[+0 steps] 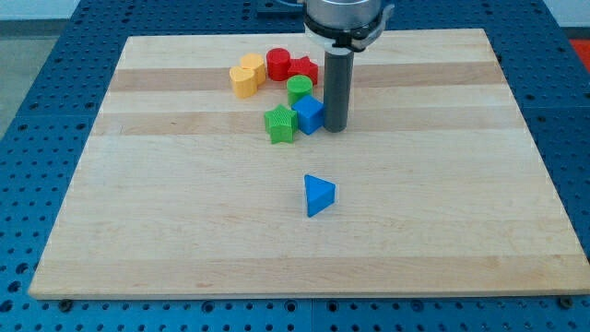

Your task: Push the green star diagonal bottom left to the red star

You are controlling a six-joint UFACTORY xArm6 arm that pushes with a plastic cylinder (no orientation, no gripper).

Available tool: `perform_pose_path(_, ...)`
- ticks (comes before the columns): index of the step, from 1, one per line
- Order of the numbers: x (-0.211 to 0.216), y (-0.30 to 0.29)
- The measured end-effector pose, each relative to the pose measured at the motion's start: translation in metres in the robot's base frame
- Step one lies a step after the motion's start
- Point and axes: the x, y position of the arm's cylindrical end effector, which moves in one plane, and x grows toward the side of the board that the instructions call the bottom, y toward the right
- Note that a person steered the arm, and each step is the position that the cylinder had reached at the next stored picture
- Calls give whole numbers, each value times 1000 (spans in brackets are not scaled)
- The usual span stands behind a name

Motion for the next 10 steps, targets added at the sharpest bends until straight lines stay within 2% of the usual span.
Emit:
perform_pose_path(3, -14, -22)
perform_pose_path(5, 28, -42)
perform_pose_path(7, 23, -91)
perform_pose_path(8, 7, -94)
perform_pose_path(9, 13, -92)
perform_pose_path(10, 35, -54)
